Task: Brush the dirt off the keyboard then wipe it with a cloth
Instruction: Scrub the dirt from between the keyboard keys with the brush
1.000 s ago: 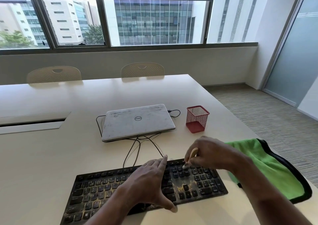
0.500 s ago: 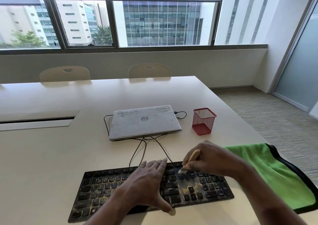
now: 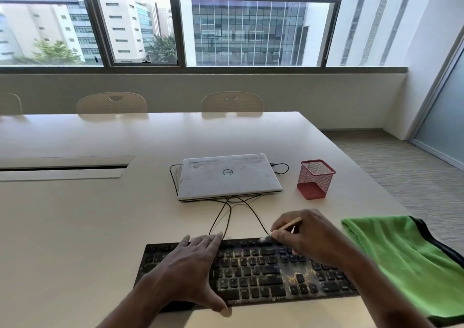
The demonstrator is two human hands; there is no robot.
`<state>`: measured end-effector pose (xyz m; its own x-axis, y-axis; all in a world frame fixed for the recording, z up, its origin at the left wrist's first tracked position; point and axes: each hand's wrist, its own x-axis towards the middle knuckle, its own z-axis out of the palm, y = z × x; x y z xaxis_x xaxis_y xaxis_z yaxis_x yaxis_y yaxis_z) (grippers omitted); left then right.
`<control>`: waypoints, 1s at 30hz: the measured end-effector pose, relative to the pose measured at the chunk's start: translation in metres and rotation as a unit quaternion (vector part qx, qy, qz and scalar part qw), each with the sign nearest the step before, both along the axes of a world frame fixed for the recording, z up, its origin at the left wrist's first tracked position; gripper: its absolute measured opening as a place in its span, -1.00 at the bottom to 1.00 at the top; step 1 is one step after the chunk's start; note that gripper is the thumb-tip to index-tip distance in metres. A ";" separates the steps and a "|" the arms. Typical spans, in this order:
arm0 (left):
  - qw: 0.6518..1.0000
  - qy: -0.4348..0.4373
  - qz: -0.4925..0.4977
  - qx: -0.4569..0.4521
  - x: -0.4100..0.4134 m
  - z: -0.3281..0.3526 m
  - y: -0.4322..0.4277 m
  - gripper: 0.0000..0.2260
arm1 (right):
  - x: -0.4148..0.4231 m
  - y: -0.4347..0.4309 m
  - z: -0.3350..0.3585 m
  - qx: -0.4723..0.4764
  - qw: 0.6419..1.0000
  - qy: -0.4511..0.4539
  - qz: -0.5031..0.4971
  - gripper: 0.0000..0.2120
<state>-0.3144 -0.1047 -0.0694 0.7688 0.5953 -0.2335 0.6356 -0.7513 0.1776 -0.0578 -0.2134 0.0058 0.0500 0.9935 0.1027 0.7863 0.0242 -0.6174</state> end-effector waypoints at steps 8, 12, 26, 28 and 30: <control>1.000 0.010 0.013 -0.015 -0.049 0.004 0.018 0.34 | -0.050 0.019 -0.004 0.022 0.993 0.083 -0.075 -0.88; 0.999 0.002 0.036 -0.035 -0.083 0.007 0.029 0.33 | -0.084 0.035 -0.004 0.028 0.983 0.141 -0.118 -0.88; 0.988 -0.112 0.056 -0.090 -0.152 -0.012 0.039 0.36 | -0.181 0.065 -0.012 -0.015 0.990 0.121 -0.071 -0.87; 0.986 -0.125 0.052 -0.102 -0.153 -0.016 0.040 0.35 | -0.188 0.067 -0.016 -0.009 0.993 0.095 -0.063 -0.90; 0.982 -0.142 0.058 -0.109 -0.155 -0.019 0.039 0.34 | -0.195 0.069 -0.019 0.001 0.996 0.068 -0.055 -0.94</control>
